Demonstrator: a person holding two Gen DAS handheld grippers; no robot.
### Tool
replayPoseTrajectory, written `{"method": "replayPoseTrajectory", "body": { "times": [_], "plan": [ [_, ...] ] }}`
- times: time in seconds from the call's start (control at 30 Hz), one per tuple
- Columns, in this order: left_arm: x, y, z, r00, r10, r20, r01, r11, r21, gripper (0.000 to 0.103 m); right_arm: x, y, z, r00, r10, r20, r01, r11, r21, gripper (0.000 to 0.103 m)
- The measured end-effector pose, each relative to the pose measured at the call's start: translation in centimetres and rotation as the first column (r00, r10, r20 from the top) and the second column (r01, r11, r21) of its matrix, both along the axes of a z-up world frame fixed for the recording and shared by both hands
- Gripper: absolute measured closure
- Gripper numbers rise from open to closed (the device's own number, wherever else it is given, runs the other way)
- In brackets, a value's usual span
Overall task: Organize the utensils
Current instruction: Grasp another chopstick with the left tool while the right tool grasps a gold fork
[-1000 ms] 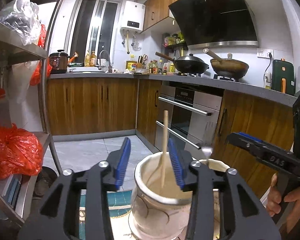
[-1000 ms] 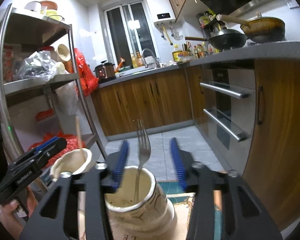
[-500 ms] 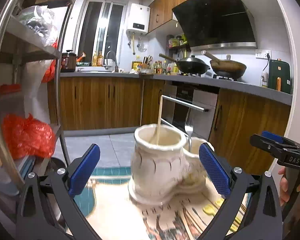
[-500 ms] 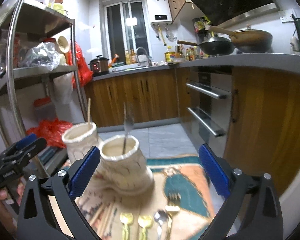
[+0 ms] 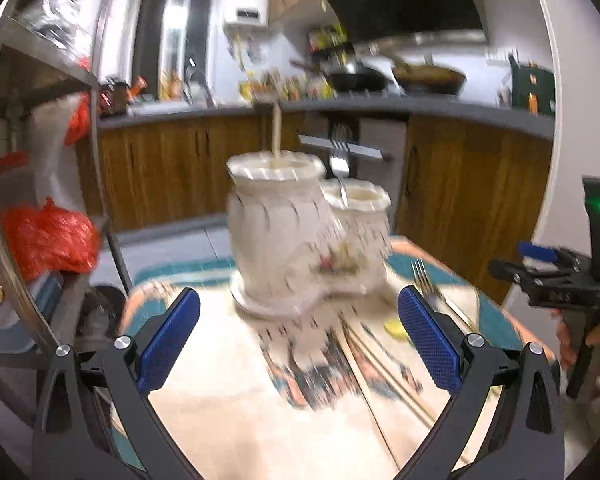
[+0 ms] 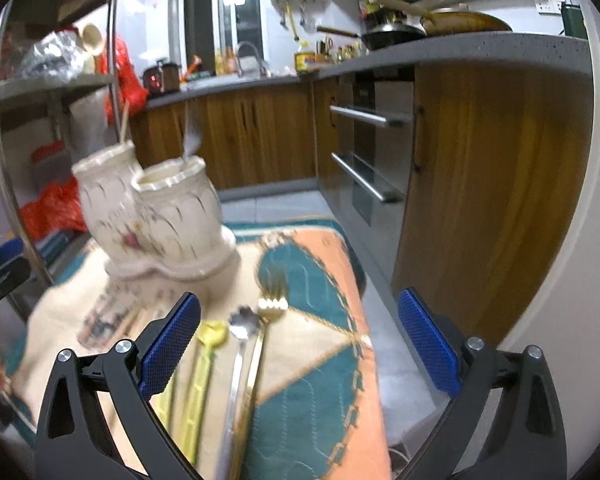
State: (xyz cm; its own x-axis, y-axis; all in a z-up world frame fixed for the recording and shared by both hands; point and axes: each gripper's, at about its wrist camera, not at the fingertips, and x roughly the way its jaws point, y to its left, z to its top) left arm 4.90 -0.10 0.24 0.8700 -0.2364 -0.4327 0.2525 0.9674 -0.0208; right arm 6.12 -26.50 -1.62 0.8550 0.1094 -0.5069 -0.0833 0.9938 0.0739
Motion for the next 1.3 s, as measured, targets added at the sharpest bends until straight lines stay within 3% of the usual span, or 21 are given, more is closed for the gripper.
{"method": "replayPoseTrajectory", "body": {
  "times": [0.1,0.3,0.53,0.63,0.7,0.83,0.93,1.2,1.3],
  "plan": [
    [0.2,-0.6,-1.0,0.998,-0.029,-0.061,0.029,1.0,0.003,0.006,0.5,-0.3,-1.2,0.999,-0.008,-0.038,0.008,1.0,0.0,0.005],
    [1.0,-2.6,-3.4,0.989,-0.037,-0.145,0.056,0.991,0.124,0.006,1.2,-0.4,-2.4,0.997,0.001,-0.073,-0.004,1.0,-0.031,0.005],
    [2.2,-2.7,-4.9,0.968,-0.032,-0.247,0.067,0.988,0.137,0.006,1.9,0.6,-3.2,0.991,0.042,-0.128,-0.049,0.998,-0.05,0.008],
    [2.6,-3.0,-5.7,0.956,-0.039,-0.289,0.083,0.987,0.14,0.007,2.1,1.1,-3.5,0.984,0.074,-0.16,-0.083,0.995,-0.054,0.028],
    [2.8,-3.2,-6.1,0.949,-0.049,-0.312,0.099,0.984,0.146,0.014,2.4,1.3,-3.8,0.977,0.096,-0.189,-0.104,0.994,-0.036,0.049],
    [3.0,-3.7,-6.6,0.935,-0.067,-0.349,0.126,0.981,0.15,0.033,3.2,2.0,-4.0,0.962,0.141,-0.235,-0.146,0.989,-0.006,0.07],
    [3.2,-3.8,-6.9,0.925,-0.076,-0.371,0.142,0.978,0.154,0.045,3.8,2.4,-4.1,0.954,0.149,-0.26,-0.158,0.987,-0.014,0.074],
    [4.8,-4.2,-6.4,0.914,-0.074,-0.398,0.148,0.976,0.158,0.06,5.5,3.3,-4.8,0.945,0.149,-0.292,-0.171,0.984,-0.051,0.076],
    [5.6,-3.8,-6.2,0.91,-0.071,-0.41,0.145,0.977,0.153,0.074,5.7,3.2,-4.7,0.942,0.159,-0.294,-0.177,0.983,-0.037,0.083]
  ]
}}
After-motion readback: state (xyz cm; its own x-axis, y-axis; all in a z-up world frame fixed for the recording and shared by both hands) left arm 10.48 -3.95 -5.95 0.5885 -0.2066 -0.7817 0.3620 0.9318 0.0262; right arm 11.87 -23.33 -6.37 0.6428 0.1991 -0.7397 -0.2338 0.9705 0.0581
